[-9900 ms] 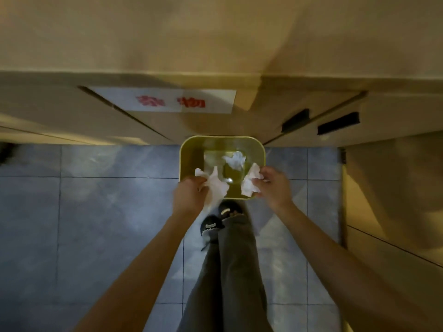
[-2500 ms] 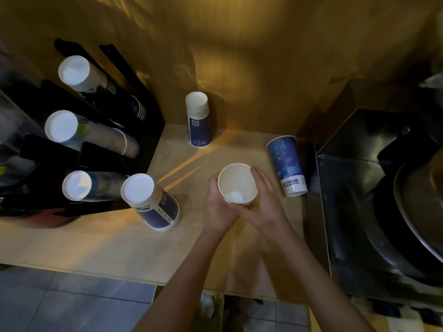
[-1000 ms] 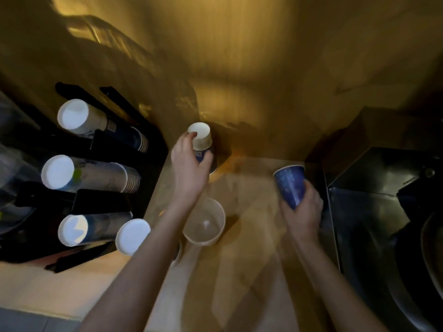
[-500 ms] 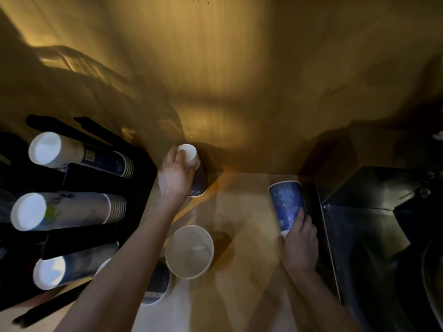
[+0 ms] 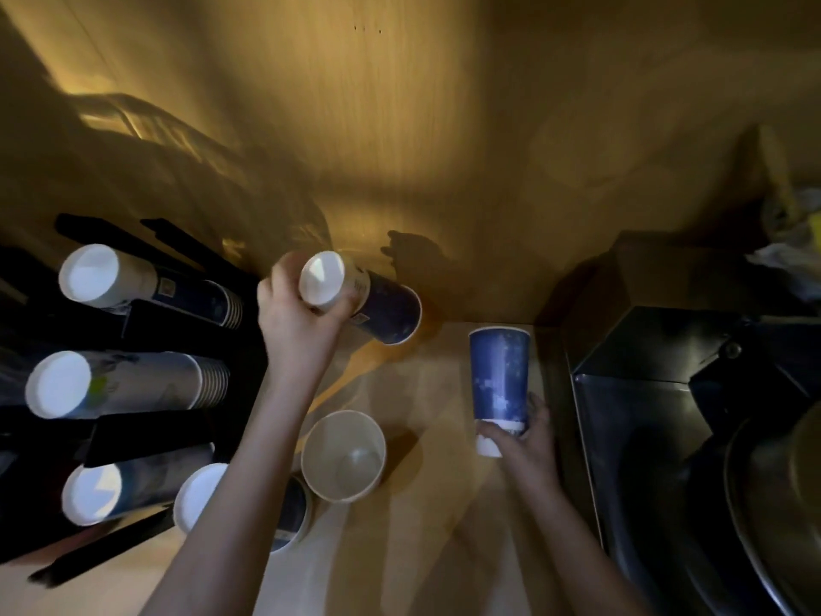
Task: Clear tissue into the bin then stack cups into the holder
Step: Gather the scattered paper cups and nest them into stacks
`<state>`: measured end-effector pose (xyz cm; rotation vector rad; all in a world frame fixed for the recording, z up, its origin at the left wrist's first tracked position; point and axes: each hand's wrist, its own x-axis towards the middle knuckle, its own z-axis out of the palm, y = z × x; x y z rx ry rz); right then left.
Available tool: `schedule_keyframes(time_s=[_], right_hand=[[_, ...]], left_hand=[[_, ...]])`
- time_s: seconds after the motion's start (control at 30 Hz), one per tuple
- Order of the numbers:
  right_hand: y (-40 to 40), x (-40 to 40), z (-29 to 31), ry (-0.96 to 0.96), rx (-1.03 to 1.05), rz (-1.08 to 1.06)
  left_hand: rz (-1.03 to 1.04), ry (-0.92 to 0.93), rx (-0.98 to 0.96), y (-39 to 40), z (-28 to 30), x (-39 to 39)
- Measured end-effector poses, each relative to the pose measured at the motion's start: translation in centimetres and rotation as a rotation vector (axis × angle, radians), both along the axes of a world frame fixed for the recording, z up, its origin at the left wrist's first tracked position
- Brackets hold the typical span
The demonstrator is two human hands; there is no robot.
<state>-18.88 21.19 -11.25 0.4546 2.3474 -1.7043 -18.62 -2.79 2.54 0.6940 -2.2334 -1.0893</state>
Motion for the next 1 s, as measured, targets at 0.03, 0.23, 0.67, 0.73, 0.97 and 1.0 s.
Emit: schedule_keyframes(time_s=[0.03, 0.23, 0.67, 0.73, 0.97, 1.0], right_hand=[[0.0, 0.5, 0.4, -0.033, -0.137, 0.0], [-0.7, 5.0, 1.1, 0.047, -0.203, 0.091], [-0.6, 8.9, -3.6, 0.123, 0.254, 0.309], [-0.5, 8.8, -3.5, 0.114, 0.259, 0.338], [1.5, 8.8, 1.7, 0.211, 0.116, 0.317], [1.8, 8.6, 3.2, 0.246, 0.054, 0.235]], left_hand=[[0.006, 0.014, 0.07, 0.2, 0.1, 0.8], [0.03, 0.089, 0.545, 2.7, -0.5, 4.6], [-0.11, 0.193, 1.253, 8.1, -1.6, 13.5], [-0.143, 0.131, 1.384, 8.8, -2.1, 14.5], [-0.328, -0.044, 1.77, 11.0, -2.1, 15.8], [-0.334, -0.067, 1.791, 11.3, -2.0, 15.8]])
